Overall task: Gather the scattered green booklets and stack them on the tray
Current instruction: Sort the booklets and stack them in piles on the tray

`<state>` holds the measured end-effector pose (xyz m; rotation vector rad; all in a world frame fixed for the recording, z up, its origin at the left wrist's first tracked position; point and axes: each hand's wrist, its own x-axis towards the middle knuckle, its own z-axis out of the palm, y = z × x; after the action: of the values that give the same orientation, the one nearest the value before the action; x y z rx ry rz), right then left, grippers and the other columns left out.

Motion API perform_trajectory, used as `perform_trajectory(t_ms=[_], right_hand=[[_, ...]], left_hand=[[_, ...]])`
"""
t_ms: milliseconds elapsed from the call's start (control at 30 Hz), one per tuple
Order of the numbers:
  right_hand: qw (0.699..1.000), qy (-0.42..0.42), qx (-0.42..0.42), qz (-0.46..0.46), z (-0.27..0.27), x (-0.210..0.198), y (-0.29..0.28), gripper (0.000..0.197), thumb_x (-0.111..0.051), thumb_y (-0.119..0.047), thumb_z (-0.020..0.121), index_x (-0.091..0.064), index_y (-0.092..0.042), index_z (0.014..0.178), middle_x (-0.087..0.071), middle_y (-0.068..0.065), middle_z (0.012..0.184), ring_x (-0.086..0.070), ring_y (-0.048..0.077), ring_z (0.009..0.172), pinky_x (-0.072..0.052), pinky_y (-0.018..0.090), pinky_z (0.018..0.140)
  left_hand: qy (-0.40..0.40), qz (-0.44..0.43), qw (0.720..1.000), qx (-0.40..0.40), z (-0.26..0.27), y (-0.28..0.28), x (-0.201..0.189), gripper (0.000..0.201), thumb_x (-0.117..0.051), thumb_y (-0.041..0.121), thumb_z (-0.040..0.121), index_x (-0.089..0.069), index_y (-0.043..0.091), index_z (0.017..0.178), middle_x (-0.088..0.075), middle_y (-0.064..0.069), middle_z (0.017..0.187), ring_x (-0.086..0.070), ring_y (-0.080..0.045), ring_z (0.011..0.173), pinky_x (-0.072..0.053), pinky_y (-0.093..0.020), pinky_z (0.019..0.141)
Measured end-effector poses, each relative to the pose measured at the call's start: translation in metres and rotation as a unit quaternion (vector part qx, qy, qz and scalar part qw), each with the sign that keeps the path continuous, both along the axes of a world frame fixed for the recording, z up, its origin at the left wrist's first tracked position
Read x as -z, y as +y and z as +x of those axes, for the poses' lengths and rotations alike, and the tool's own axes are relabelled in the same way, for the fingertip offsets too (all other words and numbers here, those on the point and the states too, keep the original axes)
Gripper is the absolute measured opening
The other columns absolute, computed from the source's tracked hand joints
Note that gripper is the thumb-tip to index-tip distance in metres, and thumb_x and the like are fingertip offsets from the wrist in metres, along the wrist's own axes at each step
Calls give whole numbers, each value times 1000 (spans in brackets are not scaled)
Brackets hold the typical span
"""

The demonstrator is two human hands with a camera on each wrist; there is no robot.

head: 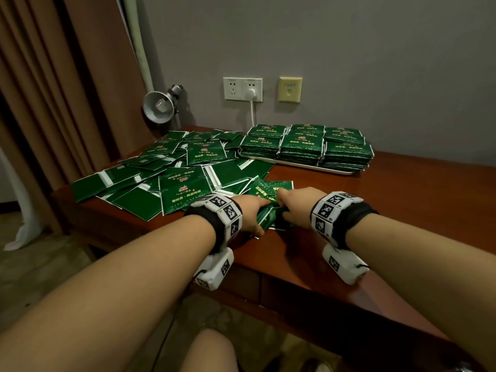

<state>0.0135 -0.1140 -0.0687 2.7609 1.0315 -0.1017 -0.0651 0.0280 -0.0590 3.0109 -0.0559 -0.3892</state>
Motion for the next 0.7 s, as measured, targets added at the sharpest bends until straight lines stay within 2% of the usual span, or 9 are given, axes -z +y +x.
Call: perform_trajectory(t_ms=[133, 233, 300, 367, 467, 533, 600, 667, 700], right_hand=[[1000, -19, -2, -20, 4, -8, 0, 7, -46, -23, 93, -42, -29, 95, -59, 0, 91, -60, 25, 78, -51, 35, 64], [998, -57, 5, -29, 7, -21, -15, 14, -53, -23, 90, -44, -32, 95, -48, -3, 98, -59, 25, 83, -47, 33, 60], [997, -69, 16, -32, 5, -39, -31, 20, -57, -24, 87, -40, -31, 79, -42, -4, 94, -55, 23, 81, -40, 28, 55], [995, -55, 52, -72, 1, -57, -47, 30, -61, -22, 85, -36, -29, 69, -46, -4, 91, -51, 21, 78, -32, 24, 49], [984, -2, 110, -143, 18, -54, -66, 12, -66, -26, 80, -55, -21, 77, -58, 1, 85, -58, 26, 75, -41, 25, 56], [967, 22, 154, -201, 41, -34, -79, 27, -69, -38, 74, -65, -20, 93, -64, 5, 85, -64, 30, 77, -53, 35, 69], [967, 32, 143, -206, 43, -26, -86, 25, -61, -41, 81, -67, -18, 87, -68, 2, 85, -67, 28, 80, -58, 42, 76], [978, 32, 129, -160, 15, -42, -83, 23, -60, -40, 83, -65, -17, 87, -68, 1, 86, -67, 24, 80, -58, 37, 77], [983, 33, 116, -139, 5, -47, -82, 24, -63, -36, 82, -63, -16, 95, -67, 2, 92, -65, 23, 82, -57, 35, 75]], left_hand=[[4, -11, 1000, 1, 2, -2, -6, 74, -72, 23, 82, -36, 19, 146, -55, -6, 133, -57, -23, 114, -50, -32, 91], [-26, -49, 998, -7, 5, -5, -13, 53, -61, 10, 87, -46, 19, 137, -61, -6, 121, -61, -23, 98, -51, -28, 71], [-56, -19, 998, 5, 8, -7, -16, 40, -56, 2, 87, -54, 17, 125, -63, -7, 114, -61, -25, 99, -47, -28, 70], [-69, 24, 997, 25, 13, -7, -15, 35, -50, -5, 85, -59, 16, 111, -65, -6, 107, -62, -28, 100, -51, -33, 76], [-112, 31, 992, 44, 19, -10, -12, 42, -54, -6, 84, -70, 23, 110, -67, 0, 111, -60, -24, 107, -50, -40, 94], [-183, 14, 981, 64, 24, -13, -12, 36, -59, -3, 82, -76, 27, 93, -64, 8, 121, -48, -20, 122, -29, -45, 113], [-235, -29, 970, 63, 25, -17, -15, 35, -62, -3, 81, -75, 29, 78, -54, 11, 135, -31, -19, 134, -6, -50, 119], [-262, -36, 963, 43, 25, -17, -21, 39, -62, -4, 81, -74, 33, 84, -41, 7, 148, -20, -23, 141, 0, -52, 119], [-258, -15, 966, 28, 24, -15, -24, 44, -61, -3, 82, -73, 36, 97, -34, 4, 153, -17, -26, 143, -2, -52, 119]])
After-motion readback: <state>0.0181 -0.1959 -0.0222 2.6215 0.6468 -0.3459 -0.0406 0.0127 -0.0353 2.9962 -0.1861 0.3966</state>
